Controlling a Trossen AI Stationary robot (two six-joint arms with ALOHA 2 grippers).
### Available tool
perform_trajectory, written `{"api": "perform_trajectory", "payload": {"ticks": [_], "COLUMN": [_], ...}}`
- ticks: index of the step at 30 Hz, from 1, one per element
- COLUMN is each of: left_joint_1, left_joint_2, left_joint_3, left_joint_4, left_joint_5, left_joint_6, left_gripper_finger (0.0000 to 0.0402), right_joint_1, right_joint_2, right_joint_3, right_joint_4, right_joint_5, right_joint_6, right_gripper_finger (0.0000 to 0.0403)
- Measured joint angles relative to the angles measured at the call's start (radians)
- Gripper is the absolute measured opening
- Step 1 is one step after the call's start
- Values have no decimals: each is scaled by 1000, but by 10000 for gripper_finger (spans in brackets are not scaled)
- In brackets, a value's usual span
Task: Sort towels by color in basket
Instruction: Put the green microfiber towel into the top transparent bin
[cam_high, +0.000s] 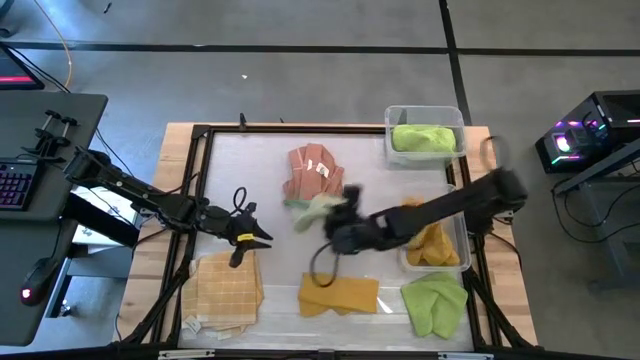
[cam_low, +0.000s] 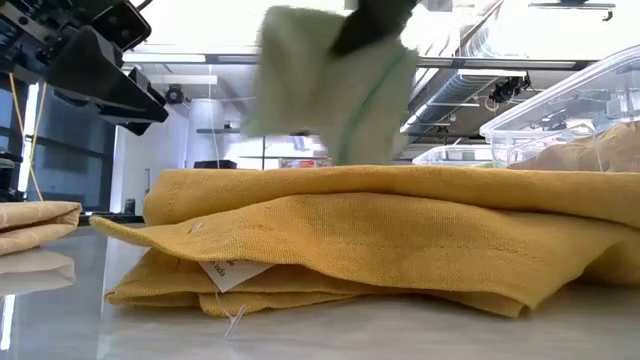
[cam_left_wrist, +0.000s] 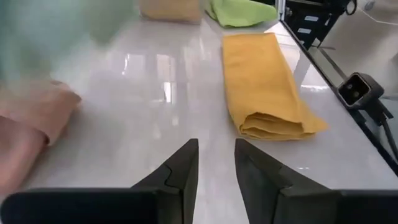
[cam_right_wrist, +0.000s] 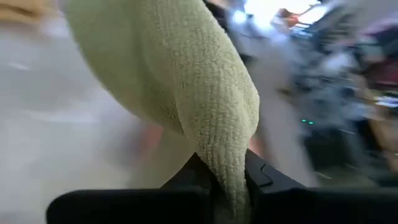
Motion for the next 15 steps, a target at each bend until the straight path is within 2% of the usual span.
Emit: {"api": "perform_trajectory", "payload": {"ticks": [2, 5, 9, 12, 15], "left_joint_1": [0, 0, 0, 1, 0], "left_joint_2": [0, 0, 0, 0, 0], "left_joint_3": [0, 0, 0, 0, 0], "left_joint_4": [0, 0, 2, 16, 36], "left_joint_5": [-31, -83, -149, -177, -182], "left_joint_6": [1, 19, 28, 43, 46], "left_gripper_finger": [94, 94, 94, 94, 94], "right_joint_1": [-13, -82, -302, -523, -763], "right_joint_2": [-113, -267, -418, -477, -491], "right_joint_3": [0, 1, 1, -2, -2], "right_joint_4": [-138, -343, -536, -537, -498], "right_joint_5": [63, 88, 84, -12, -214], "right_joint_6": [0, -14, -78, -267, -467], "right_gripper_finger": [16, 22, 23, 18, 18]}}
